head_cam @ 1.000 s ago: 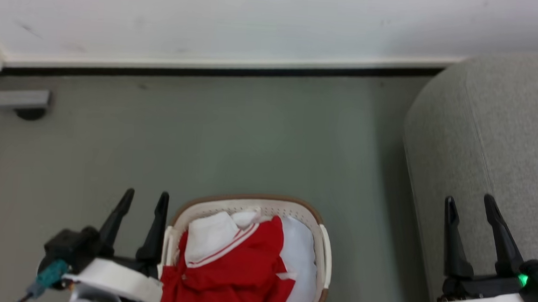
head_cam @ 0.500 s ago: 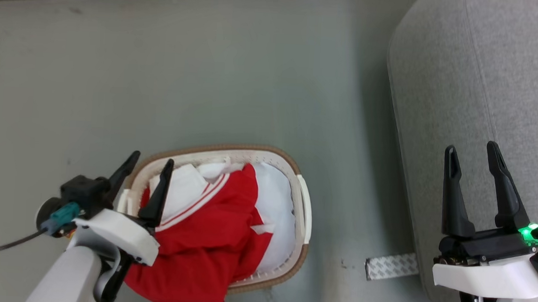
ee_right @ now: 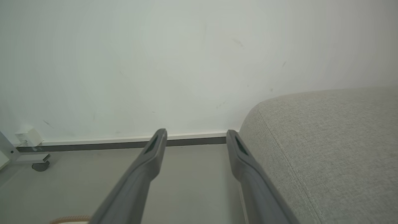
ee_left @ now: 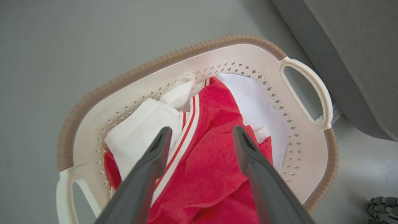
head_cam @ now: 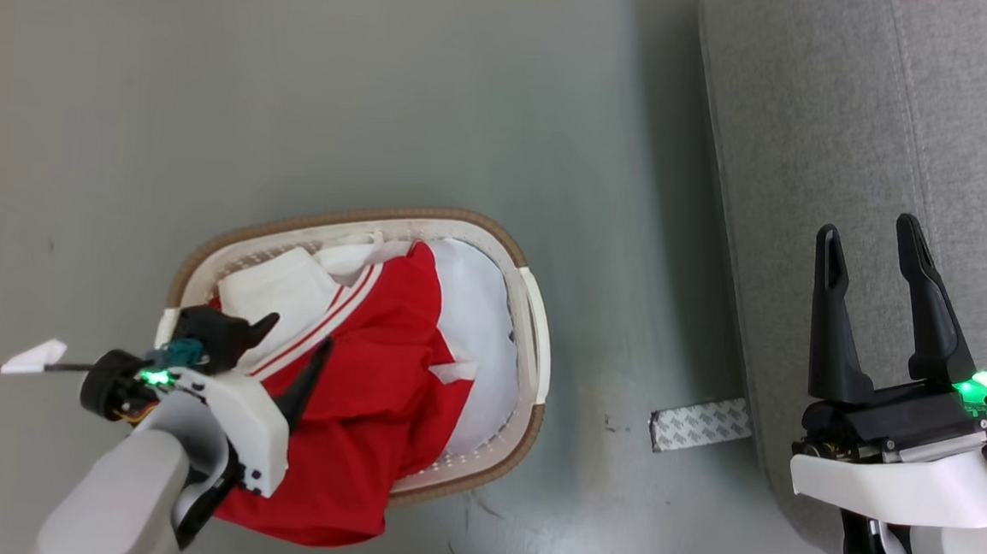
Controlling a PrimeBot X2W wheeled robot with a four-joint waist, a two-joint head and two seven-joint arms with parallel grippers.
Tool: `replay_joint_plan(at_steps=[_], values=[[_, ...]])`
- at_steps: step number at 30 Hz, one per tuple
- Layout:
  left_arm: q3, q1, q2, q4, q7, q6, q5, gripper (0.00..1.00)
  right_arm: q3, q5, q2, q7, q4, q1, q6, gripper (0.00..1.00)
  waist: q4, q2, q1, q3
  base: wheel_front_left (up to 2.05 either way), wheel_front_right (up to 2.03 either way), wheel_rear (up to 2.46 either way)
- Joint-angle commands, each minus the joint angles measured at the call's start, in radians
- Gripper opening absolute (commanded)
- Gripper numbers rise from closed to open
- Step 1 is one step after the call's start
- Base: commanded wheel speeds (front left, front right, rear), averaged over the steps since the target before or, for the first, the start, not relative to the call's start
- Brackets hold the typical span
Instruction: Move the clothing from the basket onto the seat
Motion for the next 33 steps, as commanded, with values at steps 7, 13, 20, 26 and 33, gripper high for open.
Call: replay_joint_plan(at_steps=[7,13,20,26,33], values=[[-0.079,-0.081,0.028,0.023,0.023,0.002,-0.018,1.0,0.016,0.013,-0.003,0.0,-0.033,-0.044,-0.002,1.0,-0.018,0.0,-0.0001,0.092,0.0,0.0,0.0],[-0.101,-0.157,0.039,0.057,0.018,0.002,0.001,1.0,0.028,0.013,-0.003,0.0,-0.063,-0.076,-0.002,1.0,-0.03,0.0,-0.0001,0.182,0.0,0.0,0.0],[-0.133,-0.235,0.052,0.099,0.01,0.002,0.004,1.0,0.039,0.016,-0.003,0.0,-0.09,-0.112,-0.002,1.0,-0.037,0.0,-0.0001,0.26,0.0,0.0,0.0],[-0.161,-0.283,0.063,0.147,-0.001,0.002,0.004,1.0,0.054,0.02,-0.003,0.0,-0.112,-0.135,-0.002,1.0,-0.053,0.0,-0.0001,0.305,0.0,0.0,0.0],[-0.191,-0.304,0.055,0.188,-0.01,0.002,-0.024,0.4,0.061,0.024,-0.003,0.0,-0.124,-0.142,-0.002,1.0,-0.068,0.0,-0.0001,0.326,0.0,0.0,0.0]])
